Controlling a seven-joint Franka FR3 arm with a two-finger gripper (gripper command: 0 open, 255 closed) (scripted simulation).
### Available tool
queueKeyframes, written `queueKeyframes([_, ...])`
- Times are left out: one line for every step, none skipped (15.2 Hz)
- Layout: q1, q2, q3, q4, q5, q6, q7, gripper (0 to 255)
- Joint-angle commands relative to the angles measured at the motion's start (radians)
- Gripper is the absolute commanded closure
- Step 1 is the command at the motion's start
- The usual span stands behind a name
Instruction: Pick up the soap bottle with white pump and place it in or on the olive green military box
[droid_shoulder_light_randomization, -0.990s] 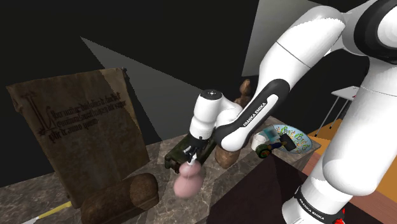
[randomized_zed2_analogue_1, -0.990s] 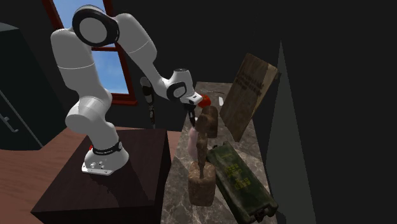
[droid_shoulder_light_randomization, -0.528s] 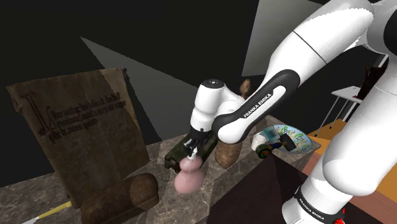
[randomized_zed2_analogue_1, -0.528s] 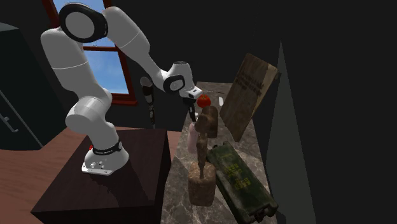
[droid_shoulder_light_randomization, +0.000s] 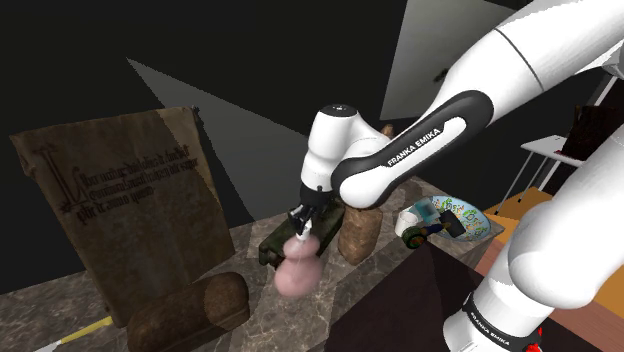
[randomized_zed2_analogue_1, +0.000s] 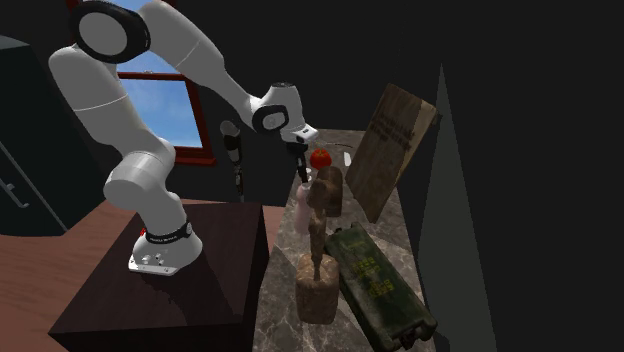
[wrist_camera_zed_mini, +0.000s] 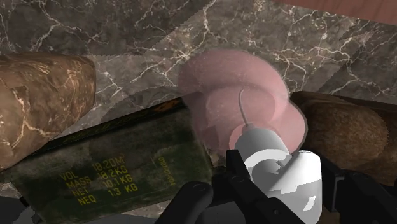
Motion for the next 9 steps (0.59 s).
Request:
queueKeyframes([0.006, -0.023, -0.004, 0.010, 0.018, -0.030, -0.015, 255])
queueKeyframes([0.008, -0.035, -0.006, 0.014, 0.027, -0.046, -0.022, 255])
queueKeyframes([0.011, -0.047, -0.009, 0.019, 0.034, -0.061, -0.028, 255])
queueKeyframes([0.013, -0.058, -0.011, 0.023, 0.041, -0.076, -0.034, 255])
queueKeyframes([0.016, -0.069, -0.014, 0.029, 0.048, -0.092, -0.040, 255])
queueKeyframes([0.018, -0.079, -0.016, 0.034, 0.054, -0.107, -0.045, 255])
queueKeyframes([0.020, -0.090, -0.018, 0.040, 0.059, -0.122, -0.050, 255])
queueKeyframes([0.022, -0.100, -0.021, 0.045, 0.064, -0.138, -0.055, 255])
queueKeyframes([0.024, -0.109, -0.023, 0.051, 0.069, -0.153, -0.059, 255])
